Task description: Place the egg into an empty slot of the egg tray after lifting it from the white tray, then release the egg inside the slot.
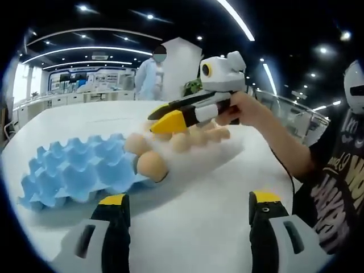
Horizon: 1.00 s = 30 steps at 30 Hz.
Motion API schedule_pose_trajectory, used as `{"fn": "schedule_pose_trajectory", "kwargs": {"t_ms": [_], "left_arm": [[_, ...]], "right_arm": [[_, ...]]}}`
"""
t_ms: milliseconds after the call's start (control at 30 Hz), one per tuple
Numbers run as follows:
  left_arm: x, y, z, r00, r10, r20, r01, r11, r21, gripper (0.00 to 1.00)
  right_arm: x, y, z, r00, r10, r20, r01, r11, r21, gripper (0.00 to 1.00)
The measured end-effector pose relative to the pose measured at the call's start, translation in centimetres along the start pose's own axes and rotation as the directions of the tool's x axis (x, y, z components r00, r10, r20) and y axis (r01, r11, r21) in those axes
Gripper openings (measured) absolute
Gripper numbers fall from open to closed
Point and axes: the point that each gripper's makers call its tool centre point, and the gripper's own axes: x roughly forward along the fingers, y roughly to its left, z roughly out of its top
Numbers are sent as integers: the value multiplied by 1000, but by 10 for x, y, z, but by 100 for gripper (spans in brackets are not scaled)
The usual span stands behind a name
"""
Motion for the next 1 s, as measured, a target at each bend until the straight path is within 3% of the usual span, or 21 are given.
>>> {"fn": "schedule_pose_trajectory", "kwargs": {"t_ms": [333, 1000], "left_arm": [[12, -8, 3, 999, -40, 4, 40, 999, -1, 86], [19, -14, 0, 998, -56, -2, 56, 998, 1, 91]], "right_arm": [[-29, -23, 4, 996, -83, 36, 82, 996, 23, 41], [-69, -45, -9, 986, -165, 37, 163, 986, 38, 40]]}}
